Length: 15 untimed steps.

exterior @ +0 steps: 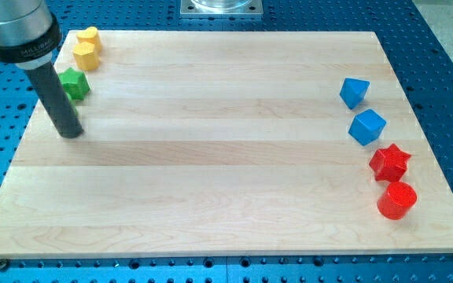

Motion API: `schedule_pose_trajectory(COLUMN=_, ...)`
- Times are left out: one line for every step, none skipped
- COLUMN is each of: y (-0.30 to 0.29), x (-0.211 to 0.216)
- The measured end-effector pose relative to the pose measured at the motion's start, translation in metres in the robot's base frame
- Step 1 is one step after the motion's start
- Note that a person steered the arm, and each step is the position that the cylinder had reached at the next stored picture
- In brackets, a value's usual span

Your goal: Move the green circle into the green star

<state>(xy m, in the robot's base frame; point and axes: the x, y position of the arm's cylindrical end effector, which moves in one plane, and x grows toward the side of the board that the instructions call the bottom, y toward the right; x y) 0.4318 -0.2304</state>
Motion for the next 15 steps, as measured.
schedule_pose_trajectory(y=-0.012, x=0.01)
schedule_pose_trajectory(y=-0.032, x=0.003)
schedule_pose_trajectory(y=0.001, x=-0.025)
schedule_pose_trajectory(y=0.007, x=-0.046)
schedule_pose_trajectory(y=0.007, x=-0.055)
schedule_pose_trajectory(y=0.014, x=-0.073)
schedule_pose_trajectory(y=0.021, x=-0.083)
schedule_pose_trajectory(y=0.034, x=-0.064)
schedule_pose_trajectory(y=0.054, x=-0.054)
schedule_pose_trajectory(y=0.067, x=-0.04)
schedule_pose_trajectory(y=0.067, x=-0.04)
schedule_pose_trajectory(y=0.067, x=-0.04)
schedule_pose_trajectory(y=0.067, x=-0.039)
schedule_pose_trajectory(y=0.067, x=-0.037)
schedule_pose_trajectory(y=0.067, x=-0.031)
